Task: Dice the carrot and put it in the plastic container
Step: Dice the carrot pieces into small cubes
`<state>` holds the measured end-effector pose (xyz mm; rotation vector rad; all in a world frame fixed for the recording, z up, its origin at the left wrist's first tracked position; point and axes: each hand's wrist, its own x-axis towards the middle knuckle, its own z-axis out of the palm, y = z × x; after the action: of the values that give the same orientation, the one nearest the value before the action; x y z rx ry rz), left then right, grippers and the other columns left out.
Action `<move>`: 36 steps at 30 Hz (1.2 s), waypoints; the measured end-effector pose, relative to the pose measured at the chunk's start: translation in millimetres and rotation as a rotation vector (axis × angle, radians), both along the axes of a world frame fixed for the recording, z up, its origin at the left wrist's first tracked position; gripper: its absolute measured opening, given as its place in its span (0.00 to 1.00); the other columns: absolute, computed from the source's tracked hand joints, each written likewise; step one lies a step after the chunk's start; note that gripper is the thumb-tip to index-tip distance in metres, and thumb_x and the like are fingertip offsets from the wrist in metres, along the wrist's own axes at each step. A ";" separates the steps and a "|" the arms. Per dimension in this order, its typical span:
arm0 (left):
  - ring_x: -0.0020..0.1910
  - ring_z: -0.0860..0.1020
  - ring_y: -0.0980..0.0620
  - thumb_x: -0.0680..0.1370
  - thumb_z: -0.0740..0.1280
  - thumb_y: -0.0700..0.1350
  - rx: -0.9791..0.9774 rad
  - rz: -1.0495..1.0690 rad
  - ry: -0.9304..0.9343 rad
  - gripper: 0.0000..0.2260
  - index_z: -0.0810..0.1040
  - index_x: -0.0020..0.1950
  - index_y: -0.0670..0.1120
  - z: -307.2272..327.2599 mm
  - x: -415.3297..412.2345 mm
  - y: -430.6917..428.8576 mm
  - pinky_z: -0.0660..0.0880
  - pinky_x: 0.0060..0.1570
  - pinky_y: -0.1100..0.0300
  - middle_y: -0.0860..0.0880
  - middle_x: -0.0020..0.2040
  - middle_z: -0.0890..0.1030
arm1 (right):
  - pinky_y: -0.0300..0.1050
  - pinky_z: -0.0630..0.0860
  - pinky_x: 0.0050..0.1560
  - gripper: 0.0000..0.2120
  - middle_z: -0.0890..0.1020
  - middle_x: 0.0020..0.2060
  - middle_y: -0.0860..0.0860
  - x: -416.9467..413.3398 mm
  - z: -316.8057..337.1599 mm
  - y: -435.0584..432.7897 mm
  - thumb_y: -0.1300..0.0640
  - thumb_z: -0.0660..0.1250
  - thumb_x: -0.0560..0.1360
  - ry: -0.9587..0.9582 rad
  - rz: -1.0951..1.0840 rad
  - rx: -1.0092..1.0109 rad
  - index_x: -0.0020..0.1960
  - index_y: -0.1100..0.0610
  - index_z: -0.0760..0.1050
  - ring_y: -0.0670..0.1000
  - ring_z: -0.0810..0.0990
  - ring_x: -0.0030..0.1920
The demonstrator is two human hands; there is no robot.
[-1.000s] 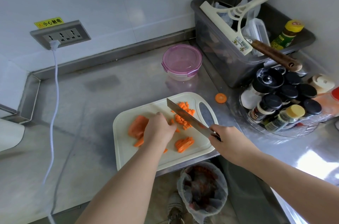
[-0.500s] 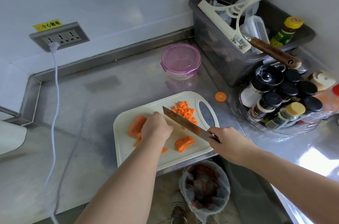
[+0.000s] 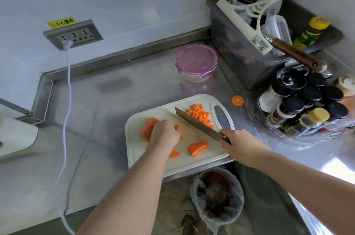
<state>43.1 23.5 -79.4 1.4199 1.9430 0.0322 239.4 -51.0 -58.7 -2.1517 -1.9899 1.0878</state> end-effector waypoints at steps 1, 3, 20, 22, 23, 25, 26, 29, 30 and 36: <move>0.38 0.83 0.45 0.78 0.64 0.48 -0.009 0.016 -0.028 0.12 0.82 0.42 0.43 0.0 0.0 0.3 0.82 0.40 0.51 0.44 0.37 0.83 | 0.43 0.65 0.30 0.15 0.72 0.30 0.49 -1.4 0.0 0.2 0.56 0.55 0.80 0.005 0.005 0.001 0.35 0.47 0.62 0.49 0.69 0.30; 0.40 0.84 0.46 0.78 0.65 0.44 -0.022 0.044 -0.085 0.11 0.80 0.37 0.44 -0.3 0.6 1.3 0.82 0.42 0.52 0.45 0.36 0.83 | 0.42 0.65 0.30 0.15 0.72 0.30 0.49 -3.6 -0.1 0.4 0.56 0.55 0.80 0.013 0.022 0.001 0.36 0.46 0.62 0.49 0.69 0.30; 0.21 0.77 0.60 0.78 0.63 0.34 0.012 0.419 -0.504 0.14 0.73 0.32 0.44 -17.7 22.0 0.2 0.75 0.28 0.66 0.51 0.25 0.78 | 0.44 0.65 0.31 0.08 0.72 0.31 0.51 -3.6 -4.4 -2.5 0.57 0.55 0.80 0.029 0.028 0.015 0.43 0.53 0.68 0.51 0.69 0.30; 0.22 0.77 0.59 0.78 0.63 0.34 0.015 0.419 -0.506 0.14 0.73 0.33 0.43 -17.6 24.0 -1.0 0.74 0.27 0.67 0.48 0.29 0.79 | 0.44 0.66 0.31 0.08 0.73 0.32 0.52 -2.8 -5.4 -3.0 0.56 0.55 0.81 0.028 0.028 0.012 0.44 0.54 0.69 0.51 0.70 0.31; 0.23 0.78 0.59 0.78 0.63 0.34 0.016 0.421 -0.504 0.13 0.73 0.33 0.43 -17.9 24.4 -1.8 0.74 0.27 0.67 0.47 0.31 0.79 | 0.45 0.66 0.32 0.08 0.73 0.32 0.52 -2.4 -6.1 -3.4 0.56 0.55 0.81 0.025 0.028 0.013 0.44 0.54 0.69 0.52 0.70 0.31; 0.23 0.78 0.59 0.77 0.63 0.34 0.016 0.430 -0.498 0.13 0.74 0.33 0.43 -18.5 24.8 -3.7 0.74 0.28 0.67 0.47 0.32 0.80 | 0.45 0.66 0.31 0.08 0.73 0.32 0.53 -1.6 -6.9 -4.5 0.56 0.55 0.81 0.015 0.032 0.016 0.45 0.55 0.69 0.51 0.70 0.30; 0.23 0.78 0.59 0.77 0.63 0.34 0.016 0.435 -0.497 0.12 0.75 0.33 0.42 -18.7 24.9 -4.5 0.74 0.28 0.67 0.47 0.31 0.80 | 0.45 0.66 0.31 0.08 0.73 0.32 0.53 -1.4 -7.0 -5.0 0.56 0.54 0.81 0.008 0.038 0.018 0.45 0.55 0.69 0.51 0.69 0.30; 0.22 0.77 0.59 0.76 0.64 0.34 0.012 0.441 -0.490 0.12 0.76 0.32 0.41 -18.2 24.9 -4.8 0.74 0.29 0.67 0.46 0.32 0.80 | 0.46 0.66 0.31 0.08 0.73 0.32 0.53 -0.5 -7.3 -5.2 0.56 0.54 0.81 -0.007 0.051 0.021 0.44 0.54 0.68 0.51 0.69 0.30; 0.21 0.76 0.60 0.76 0.64 0.34 0.003 0.444 -0.491 0.11 0.77 0.33 0.39 -17.9 25.2 -4.6 0.73 0.27 0.68 0.46 0.31 0.81 | 0.46 0.66 0.31 0.09 0.73 0.32 0.53 -0.3 -7.0 -5.2 0.56 0.54 0.81 -0.009 0.051 0.028 0.43 0.54 0.67 0.52 0.69 0.30; 0.16 0.72 0.60 0.77 0.64 0.34 -0.066 0.497 -0.541 0.07 0.79 0.41 0.35 -12.9 26.9 -3.6 0.67 0.19 0.71 0.50 0.22 0.77 | 0.46 0.63 0.29 0.12 0.69 0.29 0.50 -5.9 0.8 -5.2 0.55 0.53 0.81 -0.034 0.061 0.091 0.39 0.52 0.63 0.54 0.69 0.31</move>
<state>70.0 19.9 -92.3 0.7476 1.7573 0.5216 233.5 -56.2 -57.9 -2.0921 -2.0888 0.9539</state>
